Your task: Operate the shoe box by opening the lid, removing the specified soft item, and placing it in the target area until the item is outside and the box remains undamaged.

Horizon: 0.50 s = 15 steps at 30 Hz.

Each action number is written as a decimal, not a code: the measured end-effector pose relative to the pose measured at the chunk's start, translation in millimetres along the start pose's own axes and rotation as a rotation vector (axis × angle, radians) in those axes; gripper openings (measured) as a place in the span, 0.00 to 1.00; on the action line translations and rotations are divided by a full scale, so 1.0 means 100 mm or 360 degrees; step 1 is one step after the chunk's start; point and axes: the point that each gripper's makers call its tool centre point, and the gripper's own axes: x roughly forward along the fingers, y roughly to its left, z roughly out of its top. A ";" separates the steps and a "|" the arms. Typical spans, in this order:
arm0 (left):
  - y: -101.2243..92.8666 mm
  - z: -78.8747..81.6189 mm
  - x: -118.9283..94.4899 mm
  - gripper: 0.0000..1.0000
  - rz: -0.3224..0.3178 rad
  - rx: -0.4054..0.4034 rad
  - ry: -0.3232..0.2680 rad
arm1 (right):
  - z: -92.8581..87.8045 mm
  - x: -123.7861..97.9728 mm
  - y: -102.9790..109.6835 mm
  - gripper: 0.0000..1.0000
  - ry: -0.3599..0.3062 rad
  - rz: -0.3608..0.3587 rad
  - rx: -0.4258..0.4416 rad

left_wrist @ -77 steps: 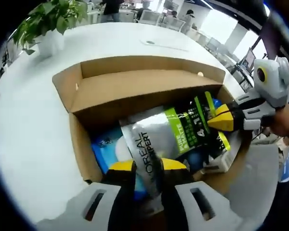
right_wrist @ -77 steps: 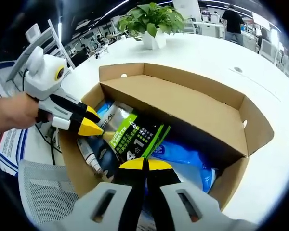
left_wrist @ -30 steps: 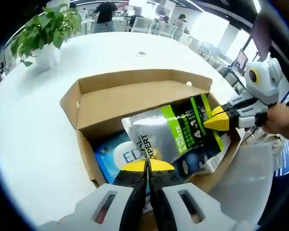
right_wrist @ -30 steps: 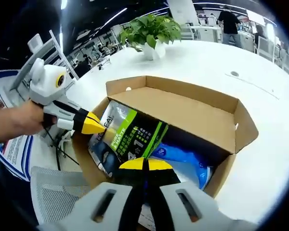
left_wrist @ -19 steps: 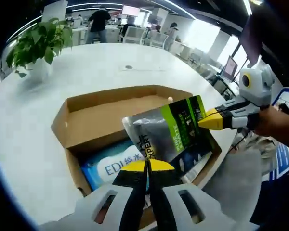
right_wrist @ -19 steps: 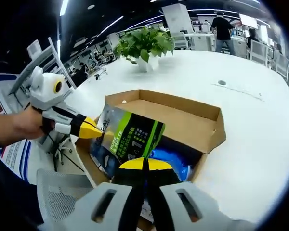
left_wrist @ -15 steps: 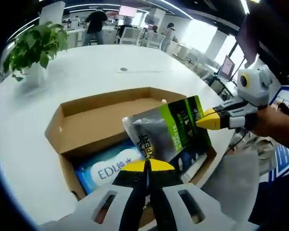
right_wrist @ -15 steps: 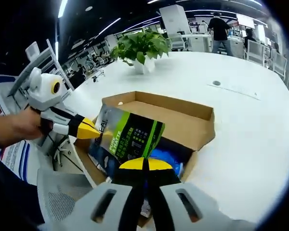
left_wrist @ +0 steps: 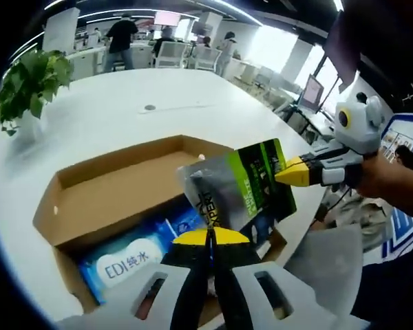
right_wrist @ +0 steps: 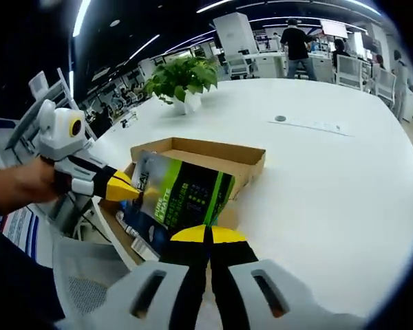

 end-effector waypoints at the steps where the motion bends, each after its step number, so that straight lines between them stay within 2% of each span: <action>1: -0.05 0.03 0.04 0.00 -0.0009 0.0003 0.0004 | 0.00 -0.04 -0.06 0.00 -0.0012 -0.0013 0.0010; 7: -0.32 0.16 0.24 0.00 -0.0059 0.0043 0.0015 | -0.04 -0.28 -0.34 0.00 -0.0048 -0.0065 0.0059; 15: -0.66 0.26 0.51 0.00 -0.0095 0.0085 0.0055 | -0.18 -0.53 -0.70 0.00 -0.0059 -0.0100 0.0112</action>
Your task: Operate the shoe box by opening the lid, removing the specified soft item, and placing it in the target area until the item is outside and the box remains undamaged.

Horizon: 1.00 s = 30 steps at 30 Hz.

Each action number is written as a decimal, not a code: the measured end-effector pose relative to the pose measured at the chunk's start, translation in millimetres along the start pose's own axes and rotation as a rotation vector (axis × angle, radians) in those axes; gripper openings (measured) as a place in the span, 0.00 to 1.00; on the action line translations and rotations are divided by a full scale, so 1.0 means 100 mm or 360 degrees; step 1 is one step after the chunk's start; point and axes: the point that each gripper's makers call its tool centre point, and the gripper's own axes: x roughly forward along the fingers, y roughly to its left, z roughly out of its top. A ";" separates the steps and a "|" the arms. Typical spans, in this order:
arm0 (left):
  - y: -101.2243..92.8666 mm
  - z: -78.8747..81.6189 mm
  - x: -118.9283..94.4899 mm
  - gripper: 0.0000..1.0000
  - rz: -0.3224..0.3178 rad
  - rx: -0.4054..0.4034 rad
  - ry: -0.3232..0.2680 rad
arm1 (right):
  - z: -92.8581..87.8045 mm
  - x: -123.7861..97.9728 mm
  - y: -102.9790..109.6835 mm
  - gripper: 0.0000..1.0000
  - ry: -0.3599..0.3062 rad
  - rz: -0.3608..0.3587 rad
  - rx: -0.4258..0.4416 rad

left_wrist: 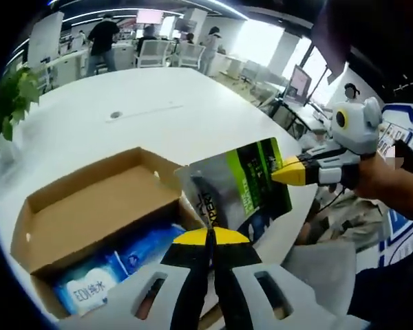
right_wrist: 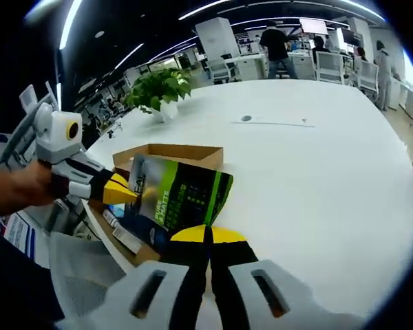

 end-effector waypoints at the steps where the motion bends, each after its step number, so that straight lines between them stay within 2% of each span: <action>1: -0.06 0.02 0.04 0.00 -0.0005 0.0004 0.0005 | -0.01 -0.02 -0.04 0.00 0.0001 -0.0002 0.0003; 7: -0.30 0.12 0.25 0.00 -0.0003 0.0065 0.0051 | -0.06 -0.17 -0.30 0.00 0.0002 -0.0004 0.0020; 15: -0.51 0.26 0.60 0.00 0.0006 0.0146 0.0109 | -0.07 -0.32 -0.69 0.00 0.0007 -0.0022 0.0025; 21: -0.51 0.20 0.87 0.00 0.0017 0.0153 0.0172 | -0.19 -0.23 -0.92 0.00 0.0080 -0.0025 0.0020; 30: -0.35 0.01 1.18 0.00 0.0072 0.0116 0.0288 | -0.39 0.02 -1.06 0.00 0.0188 0.0006 0.0035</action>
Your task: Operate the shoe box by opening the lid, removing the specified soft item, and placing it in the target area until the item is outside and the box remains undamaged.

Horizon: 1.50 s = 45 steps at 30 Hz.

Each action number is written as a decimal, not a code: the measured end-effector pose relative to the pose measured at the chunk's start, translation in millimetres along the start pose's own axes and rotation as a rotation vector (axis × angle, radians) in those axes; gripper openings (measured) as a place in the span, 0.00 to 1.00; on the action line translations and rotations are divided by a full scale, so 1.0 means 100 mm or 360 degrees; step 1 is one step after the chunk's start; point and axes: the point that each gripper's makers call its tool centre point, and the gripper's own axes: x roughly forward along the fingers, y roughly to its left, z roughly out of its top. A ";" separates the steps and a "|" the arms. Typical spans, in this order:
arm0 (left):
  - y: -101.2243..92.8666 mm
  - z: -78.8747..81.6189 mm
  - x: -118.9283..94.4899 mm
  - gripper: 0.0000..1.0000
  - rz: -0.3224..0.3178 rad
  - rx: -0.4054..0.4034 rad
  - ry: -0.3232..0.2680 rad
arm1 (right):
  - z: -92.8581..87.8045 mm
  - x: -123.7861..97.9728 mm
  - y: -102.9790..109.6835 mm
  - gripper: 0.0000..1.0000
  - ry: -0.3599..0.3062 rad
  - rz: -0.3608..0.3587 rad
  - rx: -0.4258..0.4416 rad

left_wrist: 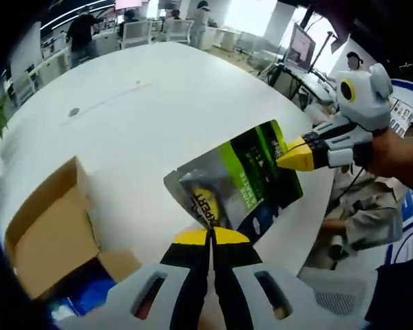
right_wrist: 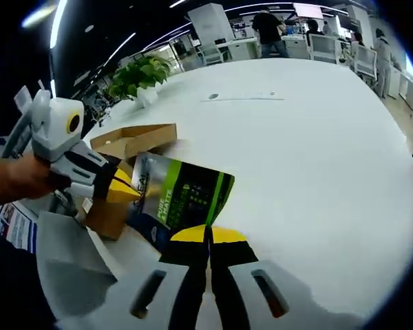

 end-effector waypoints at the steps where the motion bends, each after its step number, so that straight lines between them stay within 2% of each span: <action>1: 0.01 -0.01 0.02 0.00 0.0005 -0.0003 0.0014 | -0.01 0.02 -0.01 0.00 0.0005 0.0003 -0.0001; 13: 0.18 -0.03 0.37 0.00 0.0037 -0.0005 0.0118 | -0.11 0.34 -0.24 0.00 0.0094 -0.0001 0.0023; 19: 0.21 -0.01 0.44 0.00 0.0055 -0.0006 0.0131 | -0.13 0.44 -0.36 0.00 0.0108 -0.0022 0.0031; 34: 0.26 -0.11 0.53 0.01 0.0103 0.0054 0.0225 | -0.24 0.55 -0.41 0.00 0.0145 -0.0029 0.0034; 38: 0.28 -0.11 0.53 0.03 0.0116 0.0054 0.0231 | -0.27 0.55 -0.42 0.04 0.0155 -0.0025 0.0024; 40: 0.27 -0.10 0.52 0.04 0.0117 0.0052 0.0218 | -0.25 0.53 -0.42 0.07 0.0117 -0.0028 0.0030; 45: 0.24 -0.10 0.50 0.06 0.0102 0.0051 0.0217 | -0.24 0.51 -0.41 0.15 0.0101 -0.0028 0.0011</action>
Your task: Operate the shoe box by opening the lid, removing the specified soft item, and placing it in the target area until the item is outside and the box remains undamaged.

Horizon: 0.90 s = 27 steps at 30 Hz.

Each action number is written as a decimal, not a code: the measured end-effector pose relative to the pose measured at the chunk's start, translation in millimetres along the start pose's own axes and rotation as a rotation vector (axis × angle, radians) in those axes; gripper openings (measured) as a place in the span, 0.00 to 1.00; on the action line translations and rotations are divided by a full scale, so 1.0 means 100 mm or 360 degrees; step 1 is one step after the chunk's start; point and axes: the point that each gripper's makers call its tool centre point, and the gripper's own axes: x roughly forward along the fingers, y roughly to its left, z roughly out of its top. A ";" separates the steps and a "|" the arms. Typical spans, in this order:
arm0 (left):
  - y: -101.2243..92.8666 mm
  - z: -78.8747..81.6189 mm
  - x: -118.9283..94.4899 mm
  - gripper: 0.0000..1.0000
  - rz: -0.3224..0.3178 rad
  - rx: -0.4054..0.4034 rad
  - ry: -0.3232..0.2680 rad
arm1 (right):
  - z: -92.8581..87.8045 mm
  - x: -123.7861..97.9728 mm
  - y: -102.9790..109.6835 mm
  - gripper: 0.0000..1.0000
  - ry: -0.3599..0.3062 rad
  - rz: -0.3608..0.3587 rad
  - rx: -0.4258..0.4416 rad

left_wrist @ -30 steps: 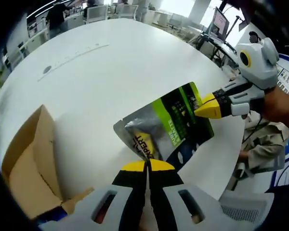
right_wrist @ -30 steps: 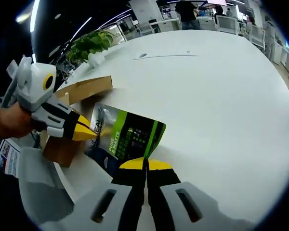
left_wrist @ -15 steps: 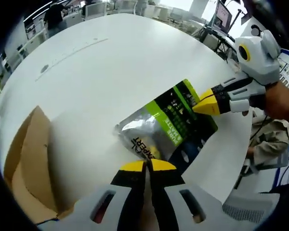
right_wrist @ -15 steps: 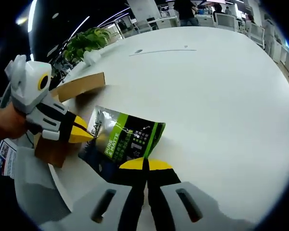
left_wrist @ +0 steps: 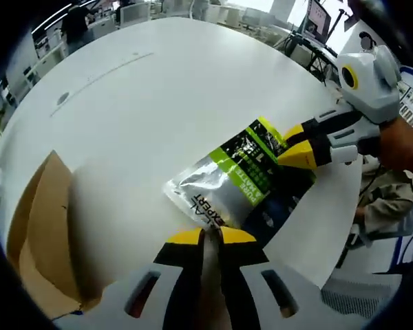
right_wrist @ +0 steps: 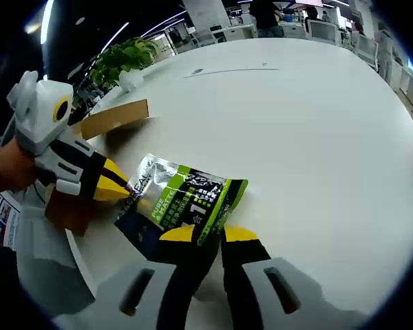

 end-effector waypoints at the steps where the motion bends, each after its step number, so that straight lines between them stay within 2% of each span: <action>1: 0.00 0.00 -0.01 0.06 0.0001 -0.0001 -0.0004 | 0.00 0.00 0.00 0.17 0.0002 0.0001 0.0001; 6: 0.00 0.03 -0.07 0.06 0.0001 -0.0015 -0.0032 | 0.01 -0.07 0.00 0.19 -0.0020 -0.0011 -0.0005; 10: 0.00 0.08 -0.19 0.06 0.0004 -0.0019 -0.0101 | 0.06 -0.17 -0.03 0.22 -0.0071 -0.0033 -0.0009; 15: -0.01 0.11 -0.33 0.07 0.0008 -0.0028 -0.0141 | 0.05 -0.27 -0.03 0.22 -0.0108 -0.0050 -0.0010; 19: -0.08 0.11 -0.54 0.08 0.0010 -0.0017 -0.0209 | 0.10 -0.40 0.11 0.21 -0.0157 -0.0039 -0.0009; 27: -0.24 -0.06 -0.95 0.09 0.0010 0.0026 -0.0324 | 0.17 -0.52 0.51 0.20 -0.0238 0.0038 -0.0061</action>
